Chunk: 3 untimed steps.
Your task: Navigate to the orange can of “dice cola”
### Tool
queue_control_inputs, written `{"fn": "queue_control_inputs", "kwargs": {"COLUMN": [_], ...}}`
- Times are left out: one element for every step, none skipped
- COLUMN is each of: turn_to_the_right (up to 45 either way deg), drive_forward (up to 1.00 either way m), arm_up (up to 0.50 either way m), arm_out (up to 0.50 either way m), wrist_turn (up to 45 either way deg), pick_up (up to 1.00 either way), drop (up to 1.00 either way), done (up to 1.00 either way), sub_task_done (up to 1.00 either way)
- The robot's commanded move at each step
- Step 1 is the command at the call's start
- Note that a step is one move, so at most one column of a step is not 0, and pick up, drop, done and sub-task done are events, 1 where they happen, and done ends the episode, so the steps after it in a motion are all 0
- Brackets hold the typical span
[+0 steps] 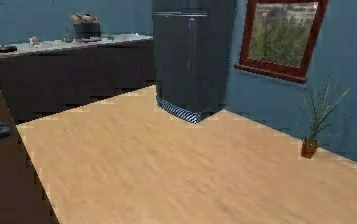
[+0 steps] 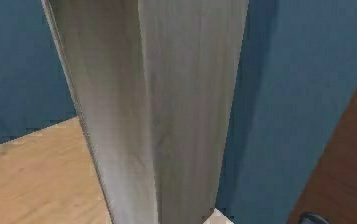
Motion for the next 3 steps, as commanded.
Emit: {"fn": "queue_control_inputs", "kwargs": {"turn_to_the_right": [0.0,3.0,0.0], "drive_forward": [1.00,0.00,0.05], "arm_up": [0.00,0.00,0.00], "arm_out": [0.00,0.00,0.00], "wrist_turn": [0.0,0.0,0.0], "pick_up": [0.00,0.00,0.00], "drop": [0.00,0.00,0.00], "done": [0.00,0.00,0.00], "sub_task_done": [0.00,0.00,0.00]}}
